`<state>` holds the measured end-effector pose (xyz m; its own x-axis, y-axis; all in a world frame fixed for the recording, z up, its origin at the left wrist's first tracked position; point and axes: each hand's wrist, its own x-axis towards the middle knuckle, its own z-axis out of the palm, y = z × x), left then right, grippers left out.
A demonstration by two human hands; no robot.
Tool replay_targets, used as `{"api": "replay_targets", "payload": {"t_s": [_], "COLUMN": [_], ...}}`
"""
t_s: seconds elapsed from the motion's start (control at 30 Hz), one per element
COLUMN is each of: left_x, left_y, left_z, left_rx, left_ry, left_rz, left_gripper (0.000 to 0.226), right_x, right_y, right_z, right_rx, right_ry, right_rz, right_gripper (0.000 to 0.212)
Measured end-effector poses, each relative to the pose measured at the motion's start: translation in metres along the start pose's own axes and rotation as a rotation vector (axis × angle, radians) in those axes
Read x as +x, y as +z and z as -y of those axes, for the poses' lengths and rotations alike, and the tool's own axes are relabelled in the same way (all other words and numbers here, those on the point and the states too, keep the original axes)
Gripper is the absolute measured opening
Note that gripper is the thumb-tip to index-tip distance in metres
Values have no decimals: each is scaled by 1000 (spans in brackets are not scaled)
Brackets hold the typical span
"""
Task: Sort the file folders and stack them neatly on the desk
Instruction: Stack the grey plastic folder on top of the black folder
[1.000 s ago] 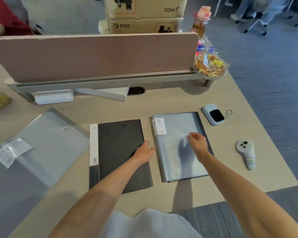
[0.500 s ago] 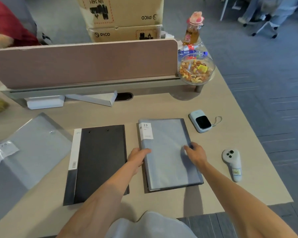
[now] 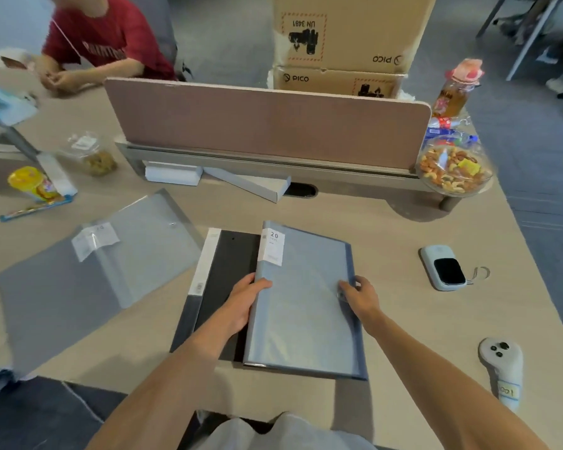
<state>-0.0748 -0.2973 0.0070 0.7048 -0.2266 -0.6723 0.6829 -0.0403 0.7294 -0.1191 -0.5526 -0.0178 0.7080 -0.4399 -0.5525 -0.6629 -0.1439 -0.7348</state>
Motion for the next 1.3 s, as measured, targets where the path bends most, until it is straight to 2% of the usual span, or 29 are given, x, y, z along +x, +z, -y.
{"api": "replay_targets", "payload": {"t_s": [0.27,0.4,0.5,0.63,0.77,0.93,1.13,1.3], "left_x": [-14,-9,2,5,6,24,72,43], "left_y": [-98,-129,-143,-141,-133,-109,-51,19], "left_z": [-12,-18,-17,-20,-20,-8,26,5], "left_rx": [134,275,436,435,484,572,548,636], "left_ry": [82,87,72,17,2,-24,-69,-81], "left_rz": [-270,-287,-287,-239,-189,-109,43,92], "left_gripper": [30,25,46,24,20,44,45,44], "right_x": [-11,-11,-10,-8,-6,-3,0,3], "right_y": [104,133,143,145,134,96,29,-26], "right_z": [49,54,54,51,45,28,3,-17], "right_rx": [6,-70,-183,-187,-160,-149,-104,-86], "right_ry": [-67,-48,-33,-11,8,18,40,34], "right_rz": [116,113,81,87,75,7,-84,-119], "right_gripper": [43,35,20,19,9,15,22,16]}}
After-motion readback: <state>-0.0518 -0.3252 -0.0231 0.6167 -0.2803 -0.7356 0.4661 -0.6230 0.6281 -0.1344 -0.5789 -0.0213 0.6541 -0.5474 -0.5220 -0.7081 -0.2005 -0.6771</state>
